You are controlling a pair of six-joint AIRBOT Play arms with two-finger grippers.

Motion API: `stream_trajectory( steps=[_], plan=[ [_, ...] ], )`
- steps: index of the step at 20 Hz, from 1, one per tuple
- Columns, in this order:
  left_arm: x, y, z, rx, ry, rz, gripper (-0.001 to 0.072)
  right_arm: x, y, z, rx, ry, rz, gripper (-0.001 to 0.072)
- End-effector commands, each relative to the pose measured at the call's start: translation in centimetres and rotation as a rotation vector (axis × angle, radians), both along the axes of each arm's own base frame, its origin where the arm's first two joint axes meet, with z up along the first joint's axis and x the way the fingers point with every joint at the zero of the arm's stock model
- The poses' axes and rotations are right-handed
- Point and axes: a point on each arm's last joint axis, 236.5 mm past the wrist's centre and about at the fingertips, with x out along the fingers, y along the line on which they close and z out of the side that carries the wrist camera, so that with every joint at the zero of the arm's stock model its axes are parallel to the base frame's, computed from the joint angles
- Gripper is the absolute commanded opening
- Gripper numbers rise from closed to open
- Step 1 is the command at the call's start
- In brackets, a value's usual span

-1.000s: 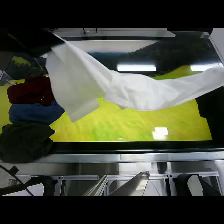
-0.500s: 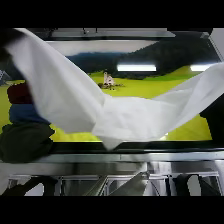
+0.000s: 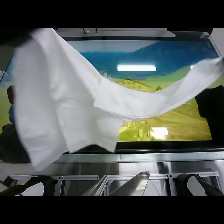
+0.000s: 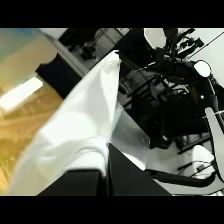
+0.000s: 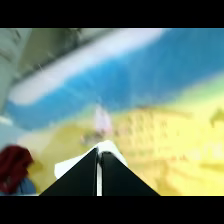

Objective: Fold the shirts.

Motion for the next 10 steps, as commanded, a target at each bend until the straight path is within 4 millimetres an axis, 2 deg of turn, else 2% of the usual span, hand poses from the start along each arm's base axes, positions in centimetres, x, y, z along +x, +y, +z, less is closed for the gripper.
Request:
stream_trajectory(
  steps=[1, 2, 4, 5, 6, 7, 8, 10],
  plan=[
    [4.6, -0.5, -13.4, 0.086, 0.33, -0.013, 0.0026, 1.0, -0.2, -14.2, 0.026, 0.374, 0.024, 0.0016],
    [5.6, 0.2, -16.3, 0.074, 0.415, 0.001, 0.0026, 1.2, -0.3, -16.8, 0.06, 0.441, 0.028, 0.0016],
    [6.8, 1.0, -20.9, 0.046, 0.556, 0.015, 0.0022, 1.7, -0.3, -20.6, 0.107, 0.513, 0.051, 0.0017],
    [7.2, 1.4, -22.8, 0.041, 0.604, 0.021, 0.0117, 2.2, 0.3, -21.6, 0.135, 0.505, 0.085, 0.0018],
    [7.6, 1.8, -24.1, 0.033, 0.637, 0.02, 0.0354, 2.7, 0.7, -22.2, 0.178, 0.505, 0.093, 0.0075],
    [7.9, 2.2, -24.7, 0.026, 0.657, 0.011, 0.0504, 3.1, 0.9, -22.5, 0.202, 0.494, 0.103, 0.029],
    [7.9, 2.9, -25.0, 0.022, 0.674, -0.005, 0.0685, 3.3, 1.1, -22.6, 0.206, 0.485, 0.113, 0.0432],
    [7.3, 4.4, -24.5, 0.021, 0.711, -0.036, 0.0705, 3.3, 1.0, -22.7, 0.184, 0.472, 0.131, 0.0457]
  ],
)
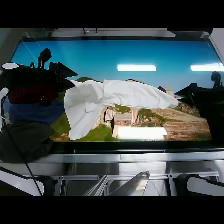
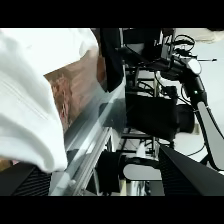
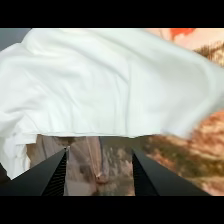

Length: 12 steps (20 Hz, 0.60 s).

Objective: Fold the shirts.

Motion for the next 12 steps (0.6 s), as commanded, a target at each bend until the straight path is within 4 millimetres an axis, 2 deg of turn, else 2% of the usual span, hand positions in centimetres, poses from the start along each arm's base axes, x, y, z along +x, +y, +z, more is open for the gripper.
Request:
stream_trajectory(
  steps=[1, 2, 4, 6, 9, 12],
  plan=[
    [-0.8, 2.4, -1.8, 0.009, 0.101, -0.037, 0.0705, 0.1, 0.4, -1.4, 0.011, -0.007, 0.042, 0.0458],
    [-1.3, 3.1, -2.5, 0.059, 0.111, -0.036, 0.0704, -0.1, 0.6, -1.7, 0.002, 0.0, 0.054, 0.0458],
    [-2.1, 4.5, -5.3, 0.192, 0.138, -0.009, 0.0704, -0.2, 2.4, -2.2, 0.003, 0.008, 0.106, 0.0459],
    [-2.1, 5.0, -7.9, 0.256, 0.165, 0.043, 0.0704, -0.3, 5.8, -3.1, 0.004, 0.024, 0.187, 0.0459],
    [-1.7, 4.8, -11.0, 0.26, 0.224, 0.097, 0.0704, 0.1, 11.5, -5.3, -0.038, 0.023, 0.284, 0.0459],
    [-1.8, 4.1, -12.8, 0.262, 0.258, 0.086, 0.0704, 1.4, 16.9, -6.3, -0.049, -0.022, 0.293, 0.0459]
  ],
)
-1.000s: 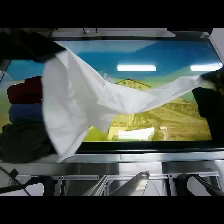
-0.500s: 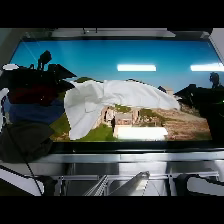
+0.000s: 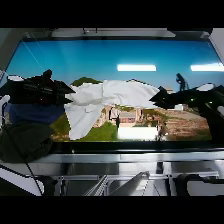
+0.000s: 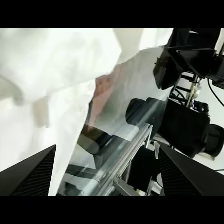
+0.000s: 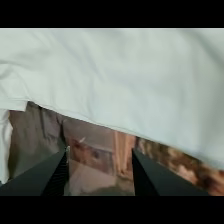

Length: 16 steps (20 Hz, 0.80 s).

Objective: Fold the shirts.

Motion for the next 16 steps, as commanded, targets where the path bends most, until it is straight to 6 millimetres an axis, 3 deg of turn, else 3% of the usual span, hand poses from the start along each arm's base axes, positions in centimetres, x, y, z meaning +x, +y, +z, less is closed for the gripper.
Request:
stream_trajectory(
  steps=[1, 6, 9, 12, 16],
  plan=[
    [-0.1, -0.3, -2.5, 0.028, 0.036, 0.01, 0.0704, 1.4, 6.1, -1.2, -0.006, -0.052, 0.006, 0.0459],
    [2.2, 0.2, -3.2, 0.061, -0.009, 0.028, 0.0704, 3.0, 12.7, -0.8, 0.121, -0.127, -0.036, 0.0458],
    [3.5, -0.8, -3.6, 0.071, -0.038, 0.01, 0.0704, 3.9, 15.8, -0.7, 0.206, -0.17, -0.057, 0.0457],
    [4.1, -2.5, -3.8, 0.07, -0.06, -0.037, 0.0704, 3.6, 19.7, -0.6, 0.213, -0.206, 0.029, 0.0456],
    [4.0, -3.9, -3.4, 0.054, -0.072, -0.102, 0.0704, 3.7, 24.1, 1.9, 0.127, -0.342, 0.185, 0.0454]
  ],
)
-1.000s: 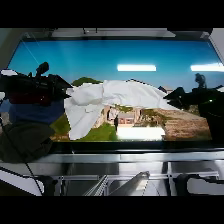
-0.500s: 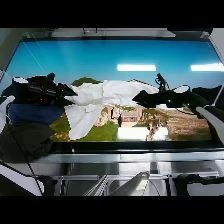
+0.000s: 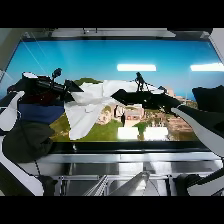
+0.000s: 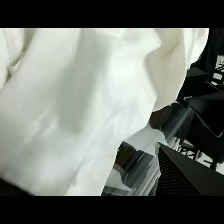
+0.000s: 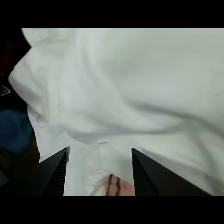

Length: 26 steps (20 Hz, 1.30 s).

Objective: Fold the shirts.

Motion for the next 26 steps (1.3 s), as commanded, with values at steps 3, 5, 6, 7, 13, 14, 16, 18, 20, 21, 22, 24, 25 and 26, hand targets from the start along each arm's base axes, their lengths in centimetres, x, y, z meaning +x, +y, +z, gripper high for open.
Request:
stream_trajectory(
  steps=[3, 5, 6, 7, 13, 14, 16, 18, 20, 21, 22, 24, 25, 26],
  plan=[
    [-0.8, -1.1, 0.6, -0.021, -0.001, -0.074, 0.0703, 1.1, 3.7, 1.7, -0.167, -0.145, 0.072, 0.0454],
    [-1.1, -1.0, 0.7, -0.028, 0.006, -0.083, 0.0703, 1.3, 4.1, 1.5, -0.22, -0.136, 0.099, 0.0454],
    [-1.3, -0.9, 0.8, -0.032, 0.01, -0.09, 0.0703, 1.5, 4.1, 1.2, -0.252, -0.123, 0.098, 0.0443],
    [-1.4, -1.0, 0.9, -0.035, 0.012, -0.094, 0.0703, 1.8, 3.9, 0.5, -0.299, -0.119, 0.101, 0.0434],
    [-1.5, -1.2, 0.9, -0.037, 0.007, -0.105, 0.0703, 2.6, 1.7, -2.5, -0.553, -0.053, 0.092, 0.0431],
    [-1.5, -1.2, 1.0, -0.038, 0.002, -0.109, 0.0703, 2.6, 1.3, -2.6, -0.571, -0.045, 0.089, 0.0422],
    [-1.5, -1.2, 0.9, -0.038, 0.001, -0.109, 0.0703, 2.1, 1.2, -2.7, -0.58, -0.02, 0.096, 0.0224],
    [-1.6, -1.2, 1.0, -0.039, -0.005, -0.113, 0.0704, 1.7, 1.2, -2.8, -0.584, -0.006, 0.108, 0.0222],
    [-1.6, -1.3, 1.0, -0.039, -0.005, -0.114, 0.0703, 1.4, 1.3, -2.7, -0.586, 0.001, 0.118, 0.0017],
    [-1.6, -1.3, 1.0, -0.039, -0.005, -0.115, 0.0704, 1.4, 1.3, -2.3, -0.583, -0.003, 0.117, 0.0017],
    [-1.6, -1.2, 1.0, -0.039, -0.005, -0.114, 0.0703, 1.4, 1.4, -1.6, -0.578, -0.013, 0.122, 0.0021],
    [-1.6, -1.2, 0.9, -0.039, -0.005, -0.114, 0.0703, 1.0, 2.2, 0.4, -0.556, -0.065, 0.167, 0.0483],
    [-1.6, -1.3, 1.0, -0.039, -0.005, -0.114, 0.0703, 0.6, 2.8, 1.3, -0.559, -0.108, 0.218, 0.0519],
    [-1.6, -1.3, 0.9, -0.038, -0.005, -0.114, 0.0703, 0.1, 3.3, 1.8, -0.574, -0.14, 0.272, 0.052]
  ],
)
